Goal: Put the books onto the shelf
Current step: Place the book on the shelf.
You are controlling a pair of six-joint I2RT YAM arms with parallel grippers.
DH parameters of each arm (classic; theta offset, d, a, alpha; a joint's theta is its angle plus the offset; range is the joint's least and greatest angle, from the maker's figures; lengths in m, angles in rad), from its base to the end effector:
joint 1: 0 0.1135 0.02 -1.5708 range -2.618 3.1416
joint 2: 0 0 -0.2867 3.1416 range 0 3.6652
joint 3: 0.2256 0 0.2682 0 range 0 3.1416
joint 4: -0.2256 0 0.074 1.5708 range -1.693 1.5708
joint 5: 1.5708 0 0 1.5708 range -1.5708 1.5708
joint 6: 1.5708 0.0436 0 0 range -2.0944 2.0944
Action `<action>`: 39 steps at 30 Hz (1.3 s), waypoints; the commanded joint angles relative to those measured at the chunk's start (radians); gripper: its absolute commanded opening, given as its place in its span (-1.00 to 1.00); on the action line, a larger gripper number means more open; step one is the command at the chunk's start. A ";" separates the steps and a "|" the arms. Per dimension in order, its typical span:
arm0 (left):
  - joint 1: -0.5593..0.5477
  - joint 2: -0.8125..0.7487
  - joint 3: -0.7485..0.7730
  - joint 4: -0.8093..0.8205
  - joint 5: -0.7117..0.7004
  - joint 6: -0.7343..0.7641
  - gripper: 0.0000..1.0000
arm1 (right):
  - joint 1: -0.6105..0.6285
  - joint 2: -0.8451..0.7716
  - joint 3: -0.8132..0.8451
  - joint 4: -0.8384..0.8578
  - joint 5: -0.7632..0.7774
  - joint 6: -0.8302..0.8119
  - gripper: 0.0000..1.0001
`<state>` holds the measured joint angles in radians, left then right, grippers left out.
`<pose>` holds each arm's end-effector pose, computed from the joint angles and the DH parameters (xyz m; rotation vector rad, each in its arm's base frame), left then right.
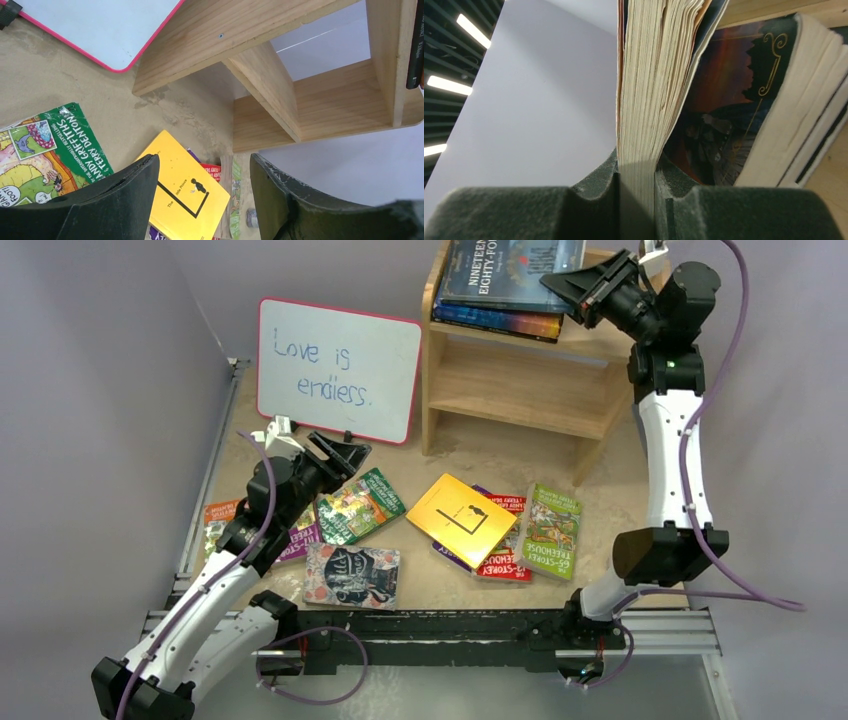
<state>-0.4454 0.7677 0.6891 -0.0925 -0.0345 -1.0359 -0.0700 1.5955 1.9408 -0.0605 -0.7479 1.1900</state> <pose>0.1765 -0.0826 0.3319 -0.5678 1.7740 -1.0345 0.3557 0.0048 0.5748 0.2225 1.4976 1.3968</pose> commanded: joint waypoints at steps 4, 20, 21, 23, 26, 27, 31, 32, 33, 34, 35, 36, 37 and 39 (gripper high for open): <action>0.004 -0.035 0.006 0.009 -0.073 0.011 0.30 | 0.042 -0.016 0.060 0.002 0.031 -0.018 -0.32; 0.004 -0.028 0.000 -0.025 -0.084 0.024 0.28 | 0.044 0.052 0.331 -0.426 0.221 -0.407 0.42; 0.004 -0.029 0.000 -0.026 -0.084 0.024 0.28 | 0.045 0.056 0.352 -0.462 0.248 -0.450 0.44; 0.004 -0.028 -0.003 -0.025 -0.082 0.024 0.28 | 0.045 0.058 0.382 -0.522 0.298 -0.525 0.45; 0.004 -0.023 -0.003 -0.026 -0.080 0.027 0.28 | 0.051 0.057 0.411 -0.590 0.402 -0.636 0.47; 0.004 -0.021 -0.003 -0.027 -0.081 0.028 0.28 | 0.052 0.053 0.411 -0.605 0.436 -0.666 0.47; 0.004 -0.022 -0.001 -0.028 -0.077 0.032 0.28 | 0.054 0.020 0.363 -0.610 0.504 -0.731 0.44; 0.004 -0.022 0.002 -0.029 -0.075 0.035 0.28 | 0.056 0.008 0.347 -0.605 0.501 -0.741 0.42; 0.004 -0.022 0.007 -0.029 -0.069 0.038 0.28 | 0.058 -0.004 0.332 -0.599 0.492 -0.748 0.37; 0.004 -0.020 0.016 -0.024 -0.059 0.045 0.27 | 0.059 -0.017 0.309 -0.589 0.484 -0.755 0.28; 0.004 -0.017 0.024 -0.017 -0.045 0.055 0.28 | 0.060 -0.032 0.290 -0.579 0.476 -0.763 0.22; 0.004 -0.014 0.037 -0.009 -0.030 0.065 0.28 | 0.060 -0.046 0.270 -0.568 0.470 -0.766 0.18; 0.004 -0.009 0.046 -0.001 -0.017 0.073 0.28 | 0.060 -0.062 0.252 -0.557 0.468 -0.767 0.14; 0.003 0.001 0.070 0.014 0.006 0.091 0.26 | 0.061 -0.082 0.229 -0.544 0.455 -0.766 0.04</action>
<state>-0.4454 0.7578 0.6907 -0.1429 -0.0841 -1.0042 -0.0170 1.5894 2.2013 -0.6449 -0.2958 0.4831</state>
